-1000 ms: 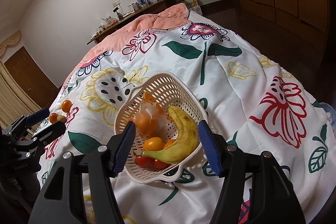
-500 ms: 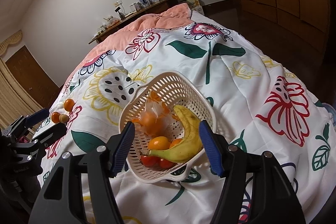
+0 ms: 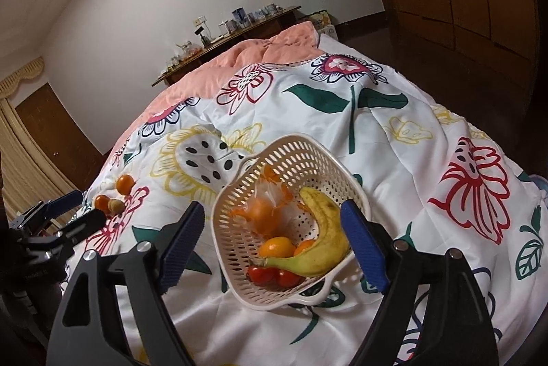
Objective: Organize fruits
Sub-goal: 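Move the left gripper back toward the loose oranges and kiwis, then close the left gripper around the larger loose orange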
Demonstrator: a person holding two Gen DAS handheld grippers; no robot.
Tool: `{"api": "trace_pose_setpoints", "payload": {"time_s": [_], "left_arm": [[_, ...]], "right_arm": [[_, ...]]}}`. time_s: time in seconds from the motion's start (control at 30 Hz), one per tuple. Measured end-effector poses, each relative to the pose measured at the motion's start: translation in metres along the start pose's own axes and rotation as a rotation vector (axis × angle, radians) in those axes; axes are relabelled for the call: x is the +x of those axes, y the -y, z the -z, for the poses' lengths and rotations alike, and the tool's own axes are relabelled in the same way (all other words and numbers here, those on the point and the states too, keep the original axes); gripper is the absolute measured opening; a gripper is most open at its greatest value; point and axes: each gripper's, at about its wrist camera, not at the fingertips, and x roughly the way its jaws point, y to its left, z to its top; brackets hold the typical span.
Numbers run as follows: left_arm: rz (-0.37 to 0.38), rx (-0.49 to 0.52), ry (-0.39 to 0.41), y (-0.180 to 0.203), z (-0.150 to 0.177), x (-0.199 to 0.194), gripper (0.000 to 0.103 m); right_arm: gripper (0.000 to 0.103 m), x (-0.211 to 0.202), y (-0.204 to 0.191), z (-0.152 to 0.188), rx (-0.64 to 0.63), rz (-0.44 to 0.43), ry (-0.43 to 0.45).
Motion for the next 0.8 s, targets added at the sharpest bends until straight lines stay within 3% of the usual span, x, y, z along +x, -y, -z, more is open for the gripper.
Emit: {"api": "trace_pose_setpoints", "payload": {"time_s": [0.27, 0.47, 0.6, 0.8], "left_arm": [[-0.054, -0.119, 0.013, -0.062, 0.003, -0.011, 0.095], [-0.136, -0.188, -0.008, -0.115, 0.017, -0.013, 0.095], [-0.141, -0.280, -0.020, -0.153, 0.024, -0.013, 0.095], [-0.123, -0.347, -0.039, -0.180, 0.026, -0.008, 0.095]], "right_arm": [[0.081, 0.004, -0.023, 0.002, -0.052, -0.030, -0.035], [0.082, 0.001, -0.037, -0.001, -0.071, -0.050, -0.027], [0.086, -0.001, -0.045, -0.003, -0.076, -0.064, -0.025], [0.088, 0.003, -0.062, -0.003, -0.108, -0.070, -0.035]]}}
